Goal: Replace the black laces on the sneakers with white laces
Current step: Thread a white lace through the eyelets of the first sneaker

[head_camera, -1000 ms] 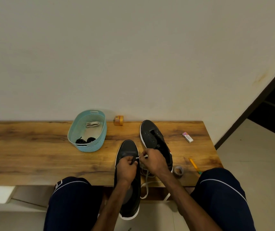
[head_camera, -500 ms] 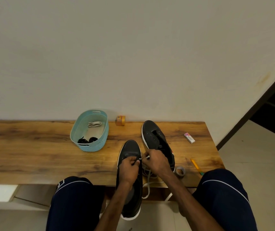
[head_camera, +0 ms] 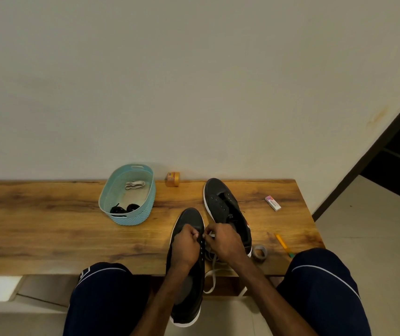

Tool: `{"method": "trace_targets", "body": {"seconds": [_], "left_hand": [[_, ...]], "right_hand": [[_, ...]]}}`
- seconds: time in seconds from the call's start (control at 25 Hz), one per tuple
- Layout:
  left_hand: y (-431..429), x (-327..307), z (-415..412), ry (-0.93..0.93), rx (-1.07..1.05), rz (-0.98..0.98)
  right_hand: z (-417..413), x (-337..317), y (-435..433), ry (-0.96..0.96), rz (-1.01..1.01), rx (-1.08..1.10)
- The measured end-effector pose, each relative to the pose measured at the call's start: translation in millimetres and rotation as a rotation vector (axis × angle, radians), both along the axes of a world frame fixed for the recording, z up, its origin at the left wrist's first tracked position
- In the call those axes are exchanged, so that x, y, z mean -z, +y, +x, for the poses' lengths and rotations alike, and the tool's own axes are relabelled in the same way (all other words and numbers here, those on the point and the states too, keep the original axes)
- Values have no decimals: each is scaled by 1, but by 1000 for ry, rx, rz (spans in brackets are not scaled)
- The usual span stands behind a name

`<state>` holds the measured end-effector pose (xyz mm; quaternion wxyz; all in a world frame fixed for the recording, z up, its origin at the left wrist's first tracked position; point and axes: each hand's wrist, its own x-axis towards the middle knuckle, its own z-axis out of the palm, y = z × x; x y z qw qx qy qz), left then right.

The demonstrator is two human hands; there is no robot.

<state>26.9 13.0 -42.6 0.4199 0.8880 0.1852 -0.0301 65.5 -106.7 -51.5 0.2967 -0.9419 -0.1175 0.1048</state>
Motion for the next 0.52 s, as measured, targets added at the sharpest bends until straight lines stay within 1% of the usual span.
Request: {"method": "trace_targets", "body": {"seconds": [0.08,0.16,0.2,0.24,0.28,0.32,0.36,0.4,0.44,0.48,0.52], "left_hand": [[-6,-8,0,-61,104,232],[-7,-15,0,-135,156,450],[-3,-18,2,-176,133,502],[4,-20,3,-213,60,483],[12,-23,4,-229,-54,390],[20,-24,5,-240,-196,224],[26,-23,5,-240,-322,10],[29,-22,5,-223,-384,-185],[29,-23,3,-192,-381,-313],[28,-23,0,-162,-348,-397],[28,-22,-3,-140,-314,-439]], "right_hand": [[-1,-3,1,-17,179,25],[-1,-5,2,43,358,-13],[-2,-5,3,92,378,-36],[-4,-3,4,129,363,-40],[-5,-2,4,146,349,-20],[-6,-1,5,147,358,16],[-6,-1,7,135,383,50],[-6,-1,9,114,413,70],[-6,-2,12,91,446,78],[-7,-3,15,80,481,75],[-8,-4,18,90,522,69]]}}
